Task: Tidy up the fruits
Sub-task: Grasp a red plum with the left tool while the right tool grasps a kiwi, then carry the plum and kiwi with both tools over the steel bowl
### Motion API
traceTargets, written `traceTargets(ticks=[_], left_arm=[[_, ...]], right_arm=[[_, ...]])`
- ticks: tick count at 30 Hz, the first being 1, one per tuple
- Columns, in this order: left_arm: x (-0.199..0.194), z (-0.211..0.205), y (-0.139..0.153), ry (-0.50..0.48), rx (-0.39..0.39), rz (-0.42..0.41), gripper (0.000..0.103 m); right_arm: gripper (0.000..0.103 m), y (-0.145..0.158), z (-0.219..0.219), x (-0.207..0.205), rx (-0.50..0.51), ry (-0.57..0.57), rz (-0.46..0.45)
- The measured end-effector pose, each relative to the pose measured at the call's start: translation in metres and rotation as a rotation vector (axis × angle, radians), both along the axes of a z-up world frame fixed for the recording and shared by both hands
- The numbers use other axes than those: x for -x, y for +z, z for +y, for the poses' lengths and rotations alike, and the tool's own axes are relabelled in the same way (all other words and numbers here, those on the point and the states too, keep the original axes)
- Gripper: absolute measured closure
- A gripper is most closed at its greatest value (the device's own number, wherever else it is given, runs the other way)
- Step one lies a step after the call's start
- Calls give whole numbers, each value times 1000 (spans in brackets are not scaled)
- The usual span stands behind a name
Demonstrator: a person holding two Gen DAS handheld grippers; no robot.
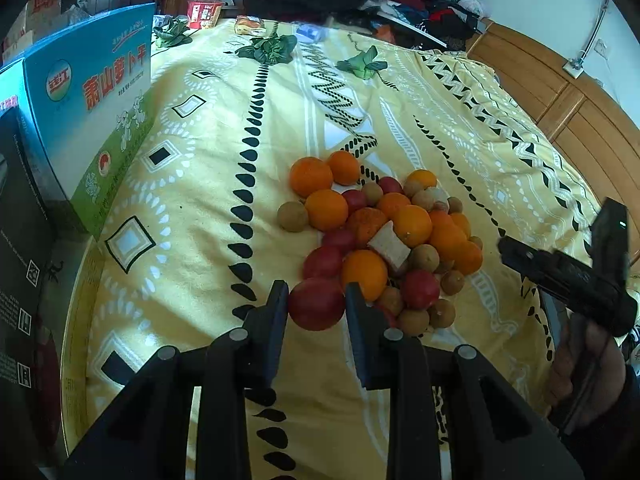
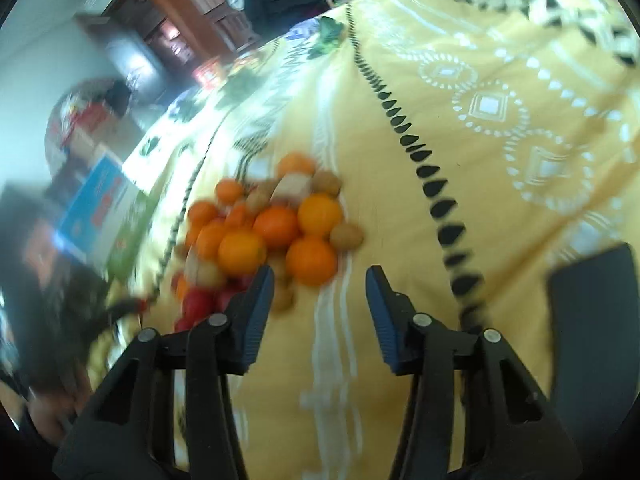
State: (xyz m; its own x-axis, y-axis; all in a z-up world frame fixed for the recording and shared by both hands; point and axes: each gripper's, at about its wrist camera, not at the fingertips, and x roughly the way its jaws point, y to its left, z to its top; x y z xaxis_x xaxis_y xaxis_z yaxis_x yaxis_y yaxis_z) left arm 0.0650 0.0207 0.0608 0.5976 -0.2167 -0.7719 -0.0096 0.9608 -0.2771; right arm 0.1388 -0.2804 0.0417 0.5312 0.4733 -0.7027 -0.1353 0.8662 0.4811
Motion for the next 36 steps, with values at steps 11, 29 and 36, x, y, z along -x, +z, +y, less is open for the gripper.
traceTargets(ticks=[11,29,36], left_arm=[[-7,-9,-5,-22,20,13,74],[1,-14,7,-24,20,-5,74],[19,-8,53,1,-30,-131,74]], right_arm=[[69,-41,-19,-34,-239,-128,149],[82,-10,-6,-7,-75,-64,50],[82,67,25,25,86,8,-193]])
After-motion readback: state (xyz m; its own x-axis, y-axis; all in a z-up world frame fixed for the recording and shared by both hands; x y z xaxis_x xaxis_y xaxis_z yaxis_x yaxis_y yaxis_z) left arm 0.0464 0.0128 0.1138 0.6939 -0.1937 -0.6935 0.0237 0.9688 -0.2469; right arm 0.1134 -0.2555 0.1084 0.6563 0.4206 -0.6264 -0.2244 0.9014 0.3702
